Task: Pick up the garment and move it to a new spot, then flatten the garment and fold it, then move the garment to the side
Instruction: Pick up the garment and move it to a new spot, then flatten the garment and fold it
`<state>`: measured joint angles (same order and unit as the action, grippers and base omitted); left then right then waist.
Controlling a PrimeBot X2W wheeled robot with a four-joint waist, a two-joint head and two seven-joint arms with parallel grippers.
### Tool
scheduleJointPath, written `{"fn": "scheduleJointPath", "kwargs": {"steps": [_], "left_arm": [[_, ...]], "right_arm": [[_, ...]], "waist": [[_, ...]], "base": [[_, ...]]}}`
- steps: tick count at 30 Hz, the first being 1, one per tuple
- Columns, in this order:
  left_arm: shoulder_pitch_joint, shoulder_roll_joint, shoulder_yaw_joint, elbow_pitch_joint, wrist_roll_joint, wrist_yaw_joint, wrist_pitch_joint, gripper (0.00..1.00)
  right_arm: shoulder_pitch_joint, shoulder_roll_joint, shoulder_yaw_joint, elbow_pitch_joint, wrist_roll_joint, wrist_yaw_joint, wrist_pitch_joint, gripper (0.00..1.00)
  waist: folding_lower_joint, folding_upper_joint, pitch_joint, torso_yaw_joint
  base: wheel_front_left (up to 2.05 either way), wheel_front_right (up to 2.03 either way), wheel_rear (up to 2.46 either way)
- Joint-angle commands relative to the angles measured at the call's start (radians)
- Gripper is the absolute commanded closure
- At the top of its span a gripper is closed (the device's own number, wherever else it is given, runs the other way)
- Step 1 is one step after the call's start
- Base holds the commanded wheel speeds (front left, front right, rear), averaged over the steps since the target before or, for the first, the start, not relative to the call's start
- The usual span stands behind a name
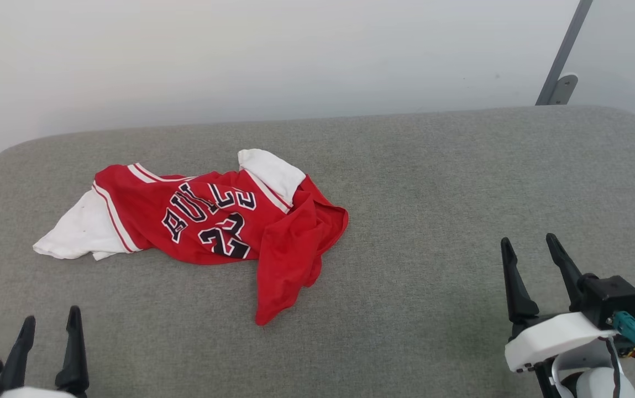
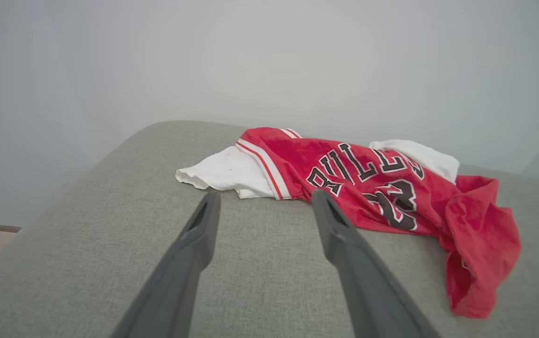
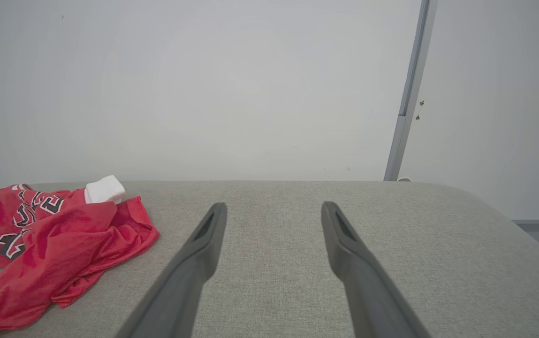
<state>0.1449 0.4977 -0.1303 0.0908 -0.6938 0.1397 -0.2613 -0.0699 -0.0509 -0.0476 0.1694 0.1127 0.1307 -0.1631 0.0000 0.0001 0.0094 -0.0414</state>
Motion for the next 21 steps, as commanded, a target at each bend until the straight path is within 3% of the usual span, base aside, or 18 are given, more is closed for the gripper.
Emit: {"fn": "scheduleJointPath", "kwargs": {"steps": [1,12,21], "left_arm": [[0.023,-0.018,0.028,-0.008,0.022,-0.015,-0.005,0.00],[0.038,-0.106,0.112,-0.002,0.096,-0.085,-0.005,0.00],[-0.016,-0.157,0.106,0.000,0.146,-0.131,-0.005,0.00]], "right_arm": [[0.018,0.000,-0.001,-0.005,-0.005,0.000,-0.004,0.00],[0.005,0.000,0.026,-0.020,-0.019,0.000,0.004,0.00],[-0.086,-0.039,0.110,0.014,-0.020,0.000,0.058,0.00]], "waist": [[0.0000,-0.0001,0.000,0.003],[0.0000,-0.0001,0.010,0.037],[0.0000,-0.0001,0.054,0.136]], "base": [[0.00,0.00,0.00],[0.00,0.00,0.00],[0.00,0.00,0.00]]}}
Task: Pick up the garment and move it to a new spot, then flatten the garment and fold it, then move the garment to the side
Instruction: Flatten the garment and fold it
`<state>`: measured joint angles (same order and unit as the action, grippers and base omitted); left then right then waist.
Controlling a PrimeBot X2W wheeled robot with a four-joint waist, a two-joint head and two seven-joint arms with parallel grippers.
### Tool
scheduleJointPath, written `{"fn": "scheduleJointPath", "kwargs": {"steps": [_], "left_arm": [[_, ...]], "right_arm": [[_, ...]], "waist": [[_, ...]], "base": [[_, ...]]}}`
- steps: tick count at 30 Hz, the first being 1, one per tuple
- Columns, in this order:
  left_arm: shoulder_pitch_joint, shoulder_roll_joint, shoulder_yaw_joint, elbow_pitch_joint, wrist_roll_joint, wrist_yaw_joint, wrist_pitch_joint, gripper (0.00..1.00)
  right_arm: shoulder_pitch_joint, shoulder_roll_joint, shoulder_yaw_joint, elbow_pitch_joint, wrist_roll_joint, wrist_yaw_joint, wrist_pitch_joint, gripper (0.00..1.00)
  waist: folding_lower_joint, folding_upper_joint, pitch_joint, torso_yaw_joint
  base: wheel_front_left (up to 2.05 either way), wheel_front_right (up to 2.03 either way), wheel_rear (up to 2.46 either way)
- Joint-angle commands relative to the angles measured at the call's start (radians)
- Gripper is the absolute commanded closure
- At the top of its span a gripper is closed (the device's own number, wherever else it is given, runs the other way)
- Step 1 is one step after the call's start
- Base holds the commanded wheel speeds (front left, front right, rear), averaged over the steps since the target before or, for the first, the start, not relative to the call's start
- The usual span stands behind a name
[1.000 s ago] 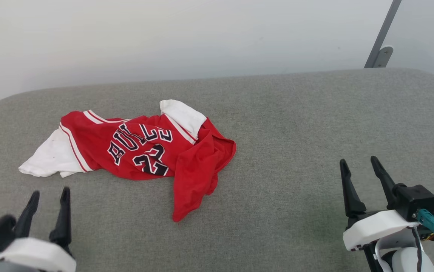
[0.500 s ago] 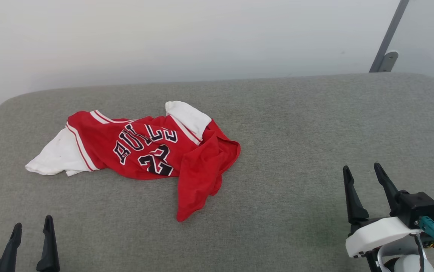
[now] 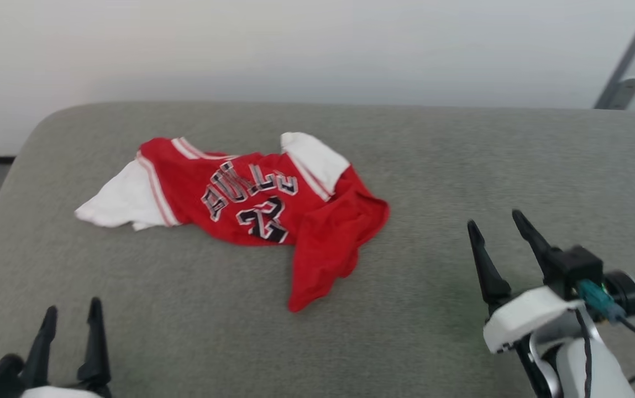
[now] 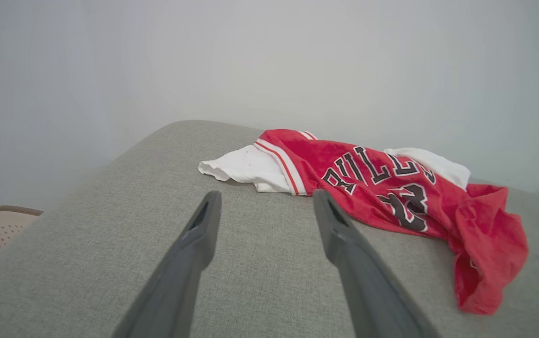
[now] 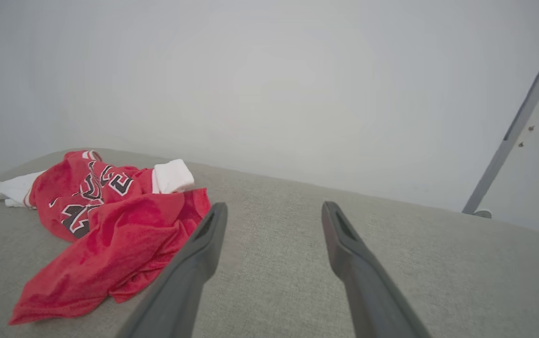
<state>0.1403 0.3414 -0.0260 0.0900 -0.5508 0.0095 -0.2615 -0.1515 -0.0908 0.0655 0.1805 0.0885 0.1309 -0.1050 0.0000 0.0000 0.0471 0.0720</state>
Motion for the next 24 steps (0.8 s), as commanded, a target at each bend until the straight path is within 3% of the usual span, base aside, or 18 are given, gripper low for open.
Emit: {"fn": "scheduleJointPath", "kwargs": {"steps": [1,13,24], "left_arm": [[-0.020,-0.007,-0.003,0.002,0.009,-0.005,-0.005,0.00],[-0.136,-0.071,-0.088,0.051,0.033,-0.052,0.000,0.00],[-0.228,-0.133,-0.125,0.105,0.046,-0.089,-0.005,0.00]], "right_arm": [[-0.019,-0.008,0.009,0.011,0.003,0.000,0.009,0.00],[-0.252,-0.108,0.182,0.191,0.067,0.000,0.210,0.00],[-0.476,-0.175,0.360,0.454,0.158,0.000,0.475,0.00]], "waist": [[0.0000,0.0000,0.024,0.037],[0.0000,0.0000,0.129,0.224],[0.0000,0.0000,0.211,0.339]], "base": [[0.00,0.00,0.00],[0.00,0.00,0.00],[0.00,0.00,0.00]]}}
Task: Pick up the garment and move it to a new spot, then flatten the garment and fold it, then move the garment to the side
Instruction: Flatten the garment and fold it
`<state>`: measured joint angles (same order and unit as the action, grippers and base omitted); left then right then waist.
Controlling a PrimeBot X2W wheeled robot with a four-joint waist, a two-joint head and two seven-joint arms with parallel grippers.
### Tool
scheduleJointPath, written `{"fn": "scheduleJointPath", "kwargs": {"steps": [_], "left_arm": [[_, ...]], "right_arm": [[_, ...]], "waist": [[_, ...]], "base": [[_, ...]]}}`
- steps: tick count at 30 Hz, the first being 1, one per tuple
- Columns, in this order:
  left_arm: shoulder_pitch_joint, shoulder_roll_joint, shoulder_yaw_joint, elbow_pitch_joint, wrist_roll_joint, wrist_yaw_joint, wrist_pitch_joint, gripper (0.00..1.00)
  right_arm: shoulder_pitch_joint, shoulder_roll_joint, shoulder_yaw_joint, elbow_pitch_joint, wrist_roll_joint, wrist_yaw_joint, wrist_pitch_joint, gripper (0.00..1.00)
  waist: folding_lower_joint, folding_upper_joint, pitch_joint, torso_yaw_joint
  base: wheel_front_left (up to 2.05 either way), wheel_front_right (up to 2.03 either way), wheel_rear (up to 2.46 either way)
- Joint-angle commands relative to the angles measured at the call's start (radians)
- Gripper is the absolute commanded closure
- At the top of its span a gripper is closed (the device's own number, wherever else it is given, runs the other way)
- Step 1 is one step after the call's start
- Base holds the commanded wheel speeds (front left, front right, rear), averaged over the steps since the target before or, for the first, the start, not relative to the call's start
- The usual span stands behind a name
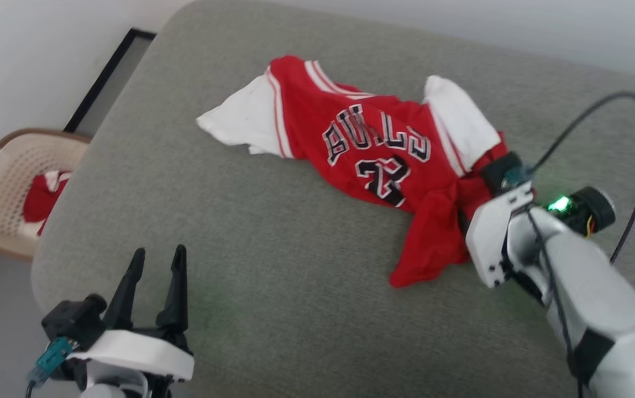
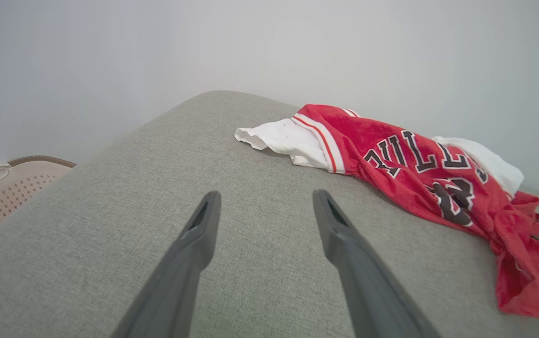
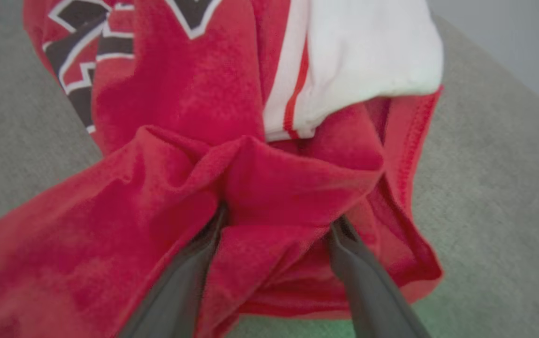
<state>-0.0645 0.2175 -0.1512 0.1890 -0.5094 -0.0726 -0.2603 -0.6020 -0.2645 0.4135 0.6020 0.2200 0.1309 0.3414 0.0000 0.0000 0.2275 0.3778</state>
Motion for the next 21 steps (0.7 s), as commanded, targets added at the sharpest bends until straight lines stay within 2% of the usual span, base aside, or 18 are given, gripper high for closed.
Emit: {"fn": "scheduleJointPath", "kwargs": {"steps": [1,8,9,10,15,21], "left_arm": [[-0.028,-0.017,0.004,0.008,0.001,-0.010,-0.006,0.00],[-0.049,-0.043,0.018,0.024,0.016,-0.027,-0.006,0.00],[-0.051,-0.046,0.025,0.025,0.016,-0.030,-0.006,0.00],[-0.051,-0.047,0.031,0.027,0.018,-0.033,-0.006,0.00],[-0.044,-0.055,0.060,0.032,0.031,-0.041,-0.006,0.00],[-0.020,-0.050,0.102,0.024,0.047,-0.049,-0.006,0.00]], "right_arm": [[-0.042,-0.003,0.029,0.066,0.033,0.000,0.054,0.00],[-0.097,0.022,0.141,0.244,0.106,0.000,0.202,0.00],[-0.106,0.027,0.169,0.257,0.123,0.001,0.220,0.60],[-0.116,0.028,0.197,0.263,0.140,0.001,0.235,1.00],[-0.196,-0.001,0.271,0.242,0.213,0.002,0.225,1.00],[-0.248,-0.045,0.328,0.131,0.283,0.000,0.172,1.00]], "waist": [[0.0000,0.0000,0.035,0.039],[0.0000,0.0000,0.047,0.056],[0.0000,0.0000,0.047,0.055],[0.0000,0.0000,0.046,0.053],[0.0000,0.0000,0.034,0.027],[0.0000,0.0000,0.003,-0.023]], "base": [[0.00,0.00,0.00],[0.00,0.00,0.00],[0.00,0.00,0.00],[0.00,0.00,0.00],[0.00,0.00,0.00],[0.00,0.00,0.00]]}}
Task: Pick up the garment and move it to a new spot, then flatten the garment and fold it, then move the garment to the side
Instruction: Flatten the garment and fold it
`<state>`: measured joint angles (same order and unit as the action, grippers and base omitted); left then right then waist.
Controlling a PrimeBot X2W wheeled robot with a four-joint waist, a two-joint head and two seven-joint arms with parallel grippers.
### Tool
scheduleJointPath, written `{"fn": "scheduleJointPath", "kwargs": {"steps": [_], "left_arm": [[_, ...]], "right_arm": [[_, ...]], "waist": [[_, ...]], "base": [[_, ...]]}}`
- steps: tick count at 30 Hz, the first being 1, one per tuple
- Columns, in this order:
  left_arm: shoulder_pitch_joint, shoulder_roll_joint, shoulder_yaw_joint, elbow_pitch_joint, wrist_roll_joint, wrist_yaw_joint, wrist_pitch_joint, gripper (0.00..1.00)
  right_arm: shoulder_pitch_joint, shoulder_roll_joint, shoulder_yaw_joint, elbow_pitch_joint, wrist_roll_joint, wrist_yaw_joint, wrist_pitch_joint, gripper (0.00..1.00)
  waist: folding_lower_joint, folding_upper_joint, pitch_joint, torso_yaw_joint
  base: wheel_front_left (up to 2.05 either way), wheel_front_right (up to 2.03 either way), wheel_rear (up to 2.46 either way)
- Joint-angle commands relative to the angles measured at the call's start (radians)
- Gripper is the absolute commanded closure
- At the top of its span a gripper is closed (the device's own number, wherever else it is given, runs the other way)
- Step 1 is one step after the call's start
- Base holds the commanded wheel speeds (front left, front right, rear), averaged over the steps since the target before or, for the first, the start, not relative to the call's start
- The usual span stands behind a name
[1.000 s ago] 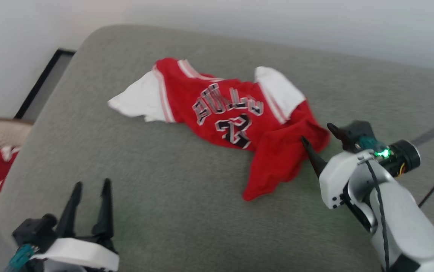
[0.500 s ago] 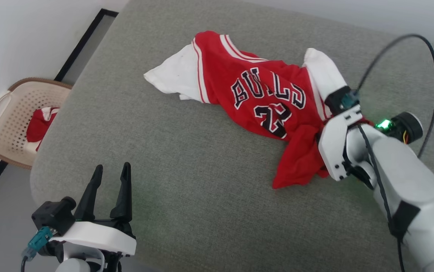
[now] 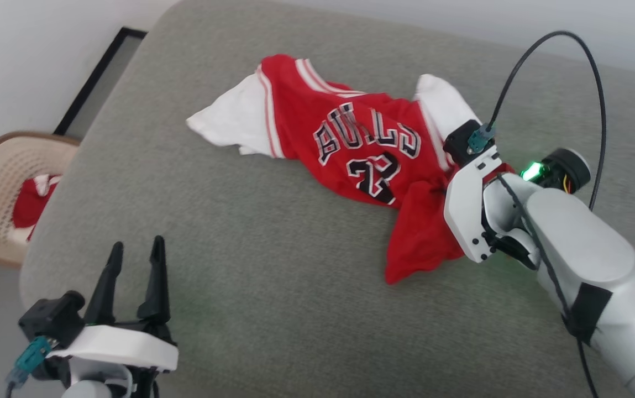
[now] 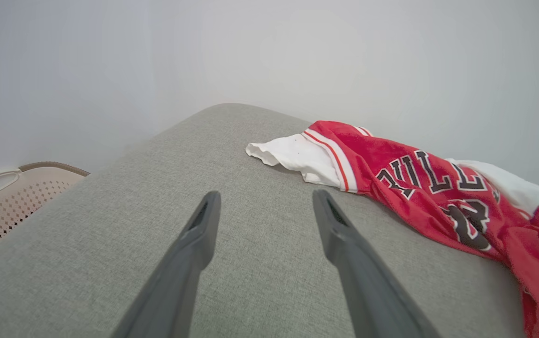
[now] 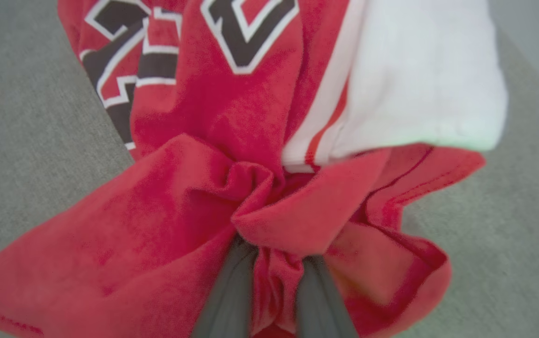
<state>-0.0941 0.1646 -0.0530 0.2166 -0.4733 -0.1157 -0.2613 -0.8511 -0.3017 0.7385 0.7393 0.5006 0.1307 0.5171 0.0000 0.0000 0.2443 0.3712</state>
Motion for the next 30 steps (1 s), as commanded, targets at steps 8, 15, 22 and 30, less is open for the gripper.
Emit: {"fn": "scheduleJointPath", "kwargs": {"steps": [8,15,22,30], "left_arm": [[0.047,0.014,0.053,-0.022,0.026,-0.008,-0.005,0.00],[0.076,0.017,0.082,-0.039,0.026,-0.011,-0.005,0.00],[0.071,0.017,0.084,-0.044,0.026,-0.013,-0.005,0.00],[0.058,0.017,0.072,-0.031,0.021,-0.014,-0.005,0.00]], "right_arm": [[0.053,-0.100,0.020,-0.233,0.048,0.000,-0.002,1.00],[0.212,-0.191,-0.099,-0.494,0.055,0.000,0.107,1.00],[0.533,-0.161,-0.344,-0.736,-0.013,0.000,0.206,1.00],[0.678,-0.049,-0.427,-0.701,-0.098,0.000,0.143,1.00]], "waist": [[0.0000,0.0000,-0.053,-0.105],[0.0000,0.0000,-0.070,-0.170],[0.0000,0.0000,-0.067,-0.202],[0.0000,0.0000,-0.060,-0.208]], "base": [[0.00,0.00,0.00],[0.00,0.00,0.00],[0.00,0.00,0.00],[0.00,0.00,0.00]]}}
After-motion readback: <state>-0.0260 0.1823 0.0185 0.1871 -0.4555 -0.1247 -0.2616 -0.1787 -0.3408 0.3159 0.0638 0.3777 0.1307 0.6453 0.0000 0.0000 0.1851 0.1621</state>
